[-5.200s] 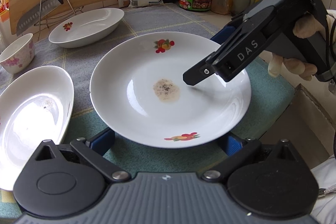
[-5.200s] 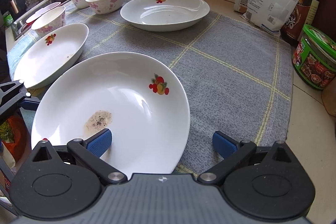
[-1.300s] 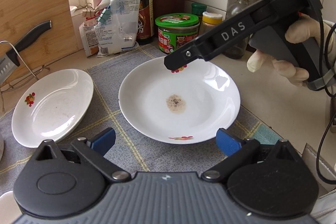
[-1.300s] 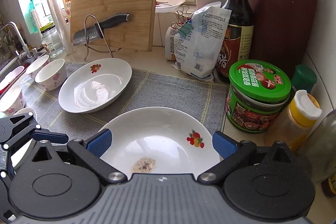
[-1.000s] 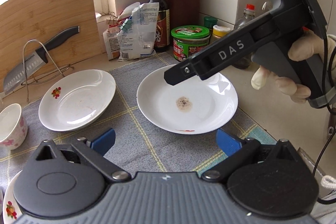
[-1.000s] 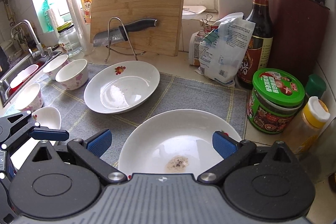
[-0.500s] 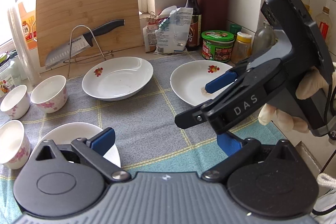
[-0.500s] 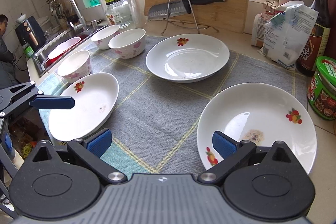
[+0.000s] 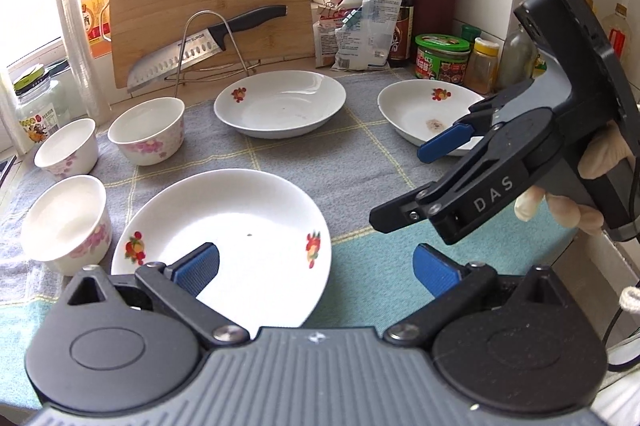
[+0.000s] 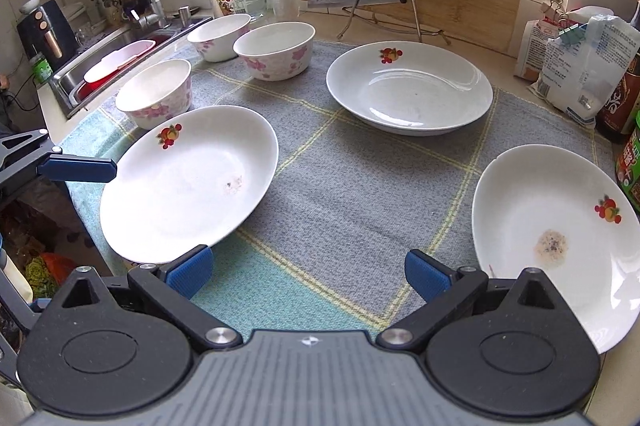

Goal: Organize plates and bowls
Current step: 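Move the right gripper to the large flower-print white plate's rim, then grasp the large flower-print plate rim with the right gripper and lift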

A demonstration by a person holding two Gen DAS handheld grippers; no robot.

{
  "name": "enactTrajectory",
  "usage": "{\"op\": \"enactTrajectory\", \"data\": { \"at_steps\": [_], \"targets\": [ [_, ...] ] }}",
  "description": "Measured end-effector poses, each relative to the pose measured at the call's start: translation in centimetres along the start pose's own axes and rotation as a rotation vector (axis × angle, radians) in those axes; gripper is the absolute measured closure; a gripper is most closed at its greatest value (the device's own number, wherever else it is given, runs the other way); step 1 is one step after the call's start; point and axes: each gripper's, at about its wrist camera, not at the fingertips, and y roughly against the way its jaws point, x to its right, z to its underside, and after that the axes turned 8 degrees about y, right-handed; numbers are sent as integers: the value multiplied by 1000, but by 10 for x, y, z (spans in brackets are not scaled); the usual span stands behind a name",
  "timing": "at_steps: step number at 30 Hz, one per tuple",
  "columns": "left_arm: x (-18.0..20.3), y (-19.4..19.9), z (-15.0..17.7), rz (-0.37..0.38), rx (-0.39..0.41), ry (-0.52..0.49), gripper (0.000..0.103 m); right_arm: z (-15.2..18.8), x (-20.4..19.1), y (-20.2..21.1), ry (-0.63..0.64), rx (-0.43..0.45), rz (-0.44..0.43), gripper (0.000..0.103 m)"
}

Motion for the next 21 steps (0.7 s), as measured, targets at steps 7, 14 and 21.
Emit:
{"op": "enactTrajectory", "data": {
  "at_steps": [7,14,21],
  "targets": [
    [-52,10,16,-9,-12,-3,1,-10,-32,-16,-58,-12,30,0],
    [-91,12,34,23,-43,-54,1,-19,-55,-29,-82,-28,79,0],
    [-112,-5,50,92,-83,-114,1,-23,-75,-40,-113,-57,115,0]
  ]
}}
